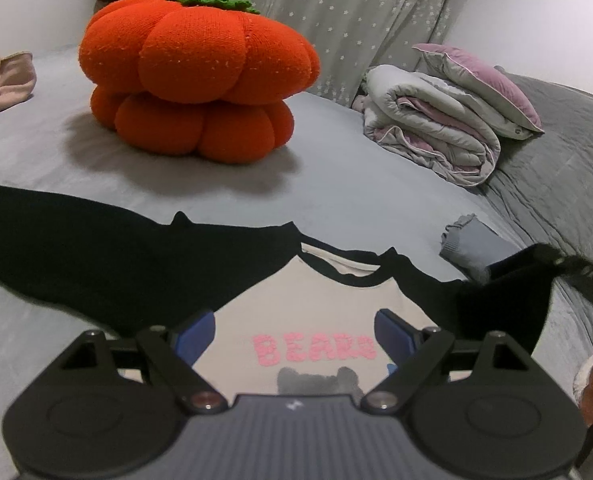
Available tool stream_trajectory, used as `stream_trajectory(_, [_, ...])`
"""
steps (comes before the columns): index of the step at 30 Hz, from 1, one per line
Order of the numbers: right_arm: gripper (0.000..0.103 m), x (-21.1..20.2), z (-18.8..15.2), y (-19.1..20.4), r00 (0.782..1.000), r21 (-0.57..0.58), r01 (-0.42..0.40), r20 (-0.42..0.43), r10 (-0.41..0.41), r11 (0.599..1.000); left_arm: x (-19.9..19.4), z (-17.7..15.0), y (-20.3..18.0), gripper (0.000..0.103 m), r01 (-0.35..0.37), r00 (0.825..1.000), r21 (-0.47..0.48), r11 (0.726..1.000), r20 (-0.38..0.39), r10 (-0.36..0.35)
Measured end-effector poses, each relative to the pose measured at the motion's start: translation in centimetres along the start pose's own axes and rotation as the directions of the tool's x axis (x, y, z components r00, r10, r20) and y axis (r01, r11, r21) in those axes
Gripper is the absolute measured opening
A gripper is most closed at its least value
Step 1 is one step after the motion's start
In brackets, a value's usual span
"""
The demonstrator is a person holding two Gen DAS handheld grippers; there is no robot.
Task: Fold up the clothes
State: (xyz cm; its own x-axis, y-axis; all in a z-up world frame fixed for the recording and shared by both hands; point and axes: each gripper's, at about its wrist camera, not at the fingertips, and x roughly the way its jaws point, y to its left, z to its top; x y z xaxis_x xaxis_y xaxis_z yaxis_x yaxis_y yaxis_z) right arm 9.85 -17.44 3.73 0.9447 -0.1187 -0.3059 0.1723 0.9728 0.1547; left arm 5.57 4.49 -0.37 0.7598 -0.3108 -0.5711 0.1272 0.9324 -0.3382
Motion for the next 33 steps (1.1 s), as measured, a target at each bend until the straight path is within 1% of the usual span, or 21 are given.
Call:
stream_trajectory(7, [0.008,2.9,-3.9,3.5,0.992,-0.109,-0.079,-0.111,0.066,0.991,0.1,0.0,0.4,0.088,-0.002,1.000,-0.005,1.000,-0.004,0.002])
stream_trajectory(12, [0.008,4.6,-6.9,5.2,0.972,-0.186,-0.128,-0.220,0.086,0.974,0.2,0.0,0.7,0.088,-0.004,1.000,-0.013,1.000,-0.007,0.004])
stream_trajectory(15, [0.008,5.6,-8.4,5.3,0.957,-0.197,-0.136,-0.281,0.077,0.971,0.2,0.0,0.8,0.088,-0.006,1.000,-0.016,1.000,-0.010,0.005])
stream_trajectory(19, [0.010,5.5,-8.9,5.3,0.952,-0.181,-0.143,-0.295,0.085,0.973,0.3,-0.1,0.8,0.088,-0.007,1.000,-0.013,1.000,-0.016,0.007])
stream_trajectory(20, [0.015,5.1,-8.8,5.4,0.950,-0.176,-0.146,-0.299,0.089,0.973,0.4,-0.1,0.7,0.088,-0.007,1.000,-0.012,1.000,-0.017,0.006])
stream_trajectory(21, [0.017,4.9,-8.6,5.3,0.945,-0.162,-0.155,-0.312,0.098,0.975,0.4,-0.1,0.7,0.088,-0.006,1.000,-0.011,1.000,-0.017,0.006])
stream_trajectory(22, [0.017,4.7,-8.2,5.2,0.939,-0.145,-0.161,-0.328,0.106,0.976,0.4,-0.1,0.7,0.088,-0.006,1.000,-0.011,1.000,-0.017,0.006])
stream_trajectory(23, [0.021,4.3,-7.8,5.0,0.934,-0.124,-0.168,-0.338,0.117,0.978,0.4,-0.1,0.7,0.088,-0.005,1.000,-0.012,1.000,-0.017,0.005])
stream_trajectory(24, [0.033,3.9,-7.3,4.7,0.929,-0.101,-0.175,-0.346,0.130,0.979,0.3,-0.1,0.7,0.088,-0.005,1.000,-0.013,1.000,-0.017,0.004])
stream_trajectory(25, [0.042,3.4,-6.7,4.3,0.929,-0.075,-0.175,-0.343,0.139,0.982,0.3,-0.1,0.7,0.088,-0.004,1.000,-0.015,1.000,-0.017,0.004])
stream_trajectory(26, [0.055,3.0,-6.0,3.8,0.931,-0.048,-0.172,-0.334,0.147,0.984,0.3,-0.1,0.7,0.088,-0.003,1.000,-0.015,1.000,-0.018,0.003])
stream_trajectory(30, [0.056,1.7,-4.0,1.1,0.942,0.058,-0.129,-0.303,0.141,0.990,0.4,-0.1,0.5,0.088,-0.001,1.000,-0.013,1.000,-0.020,0.001])
stream_trajectory(33, [0.056,1.3,-3.2,-1.4,0.950,0.158,-0.070,-0.291,0.114,0.985,0.5,-0.2,0.4,0.088,-0.001,1.000,-0.009,1.000,-0.022,0.001])
